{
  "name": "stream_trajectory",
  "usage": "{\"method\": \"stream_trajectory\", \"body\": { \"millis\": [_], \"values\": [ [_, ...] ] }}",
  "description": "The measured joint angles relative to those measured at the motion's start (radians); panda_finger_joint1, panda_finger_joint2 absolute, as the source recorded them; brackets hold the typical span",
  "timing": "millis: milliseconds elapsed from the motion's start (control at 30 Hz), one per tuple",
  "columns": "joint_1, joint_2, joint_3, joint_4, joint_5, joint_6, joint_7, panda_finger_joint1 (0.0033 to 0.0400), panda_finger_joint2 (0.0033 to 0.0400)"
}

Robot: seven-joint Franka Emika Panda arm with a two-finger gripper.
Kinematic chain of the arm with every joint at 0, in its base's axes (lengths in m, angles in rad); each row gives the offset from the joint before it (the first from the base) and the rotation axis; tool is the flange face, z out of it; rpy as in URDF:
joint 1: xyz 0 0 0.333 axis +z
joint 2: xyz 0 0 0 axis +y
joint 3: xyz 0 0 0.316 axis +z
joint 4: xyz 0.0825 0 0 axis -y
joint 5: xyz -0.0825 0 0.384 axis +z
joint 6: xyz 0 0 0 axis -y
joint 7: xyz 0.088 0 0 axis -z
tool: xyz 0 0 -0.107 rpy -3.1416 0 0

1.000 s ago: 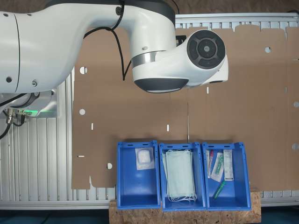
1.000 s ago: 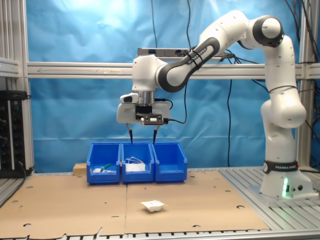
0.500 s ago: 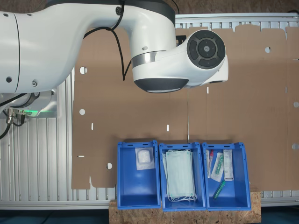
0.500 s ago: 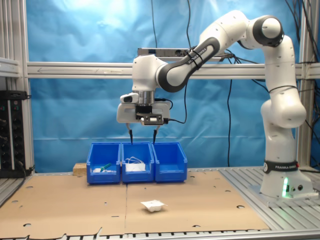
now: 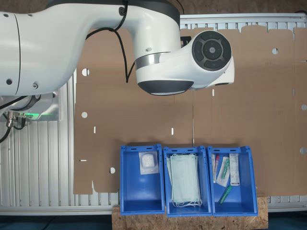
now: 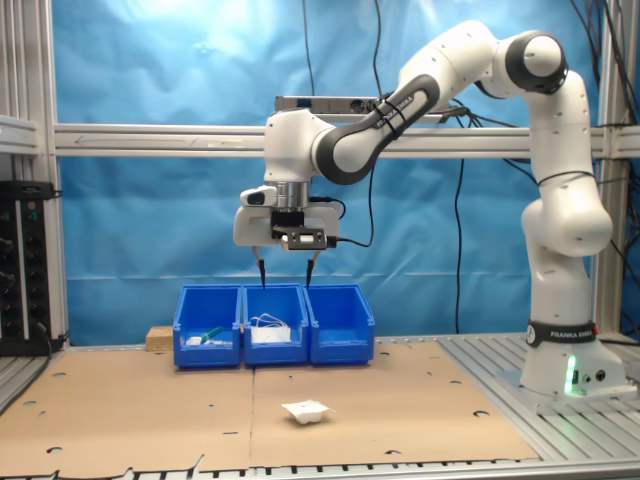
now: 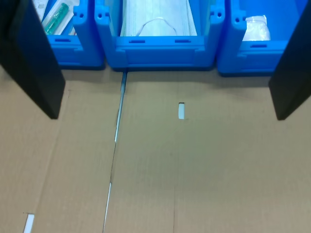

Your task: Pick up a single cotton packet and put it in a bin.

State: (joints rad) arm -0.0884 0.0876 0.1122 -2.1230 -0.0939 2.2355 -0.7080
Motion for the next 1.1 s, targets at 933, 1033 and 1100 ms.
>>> {"method": "stream_trajectory", "body": {
  "millis": [933, 1033, 1100],
  "values": [
    [0.033, 0.0, 0.017, -0.031, 0.0, 0.0, -0.009, 0.04, 0.04],
    [0.04, 0.0, 0.024, -0.041, 0.0, 0.0, -0.02, 0.04, 0.04],
    [0.045, 0.001, 0.029, -0.046, 0.0, 0.0, -0.032, 0.04, 0.04]
  ]
}}
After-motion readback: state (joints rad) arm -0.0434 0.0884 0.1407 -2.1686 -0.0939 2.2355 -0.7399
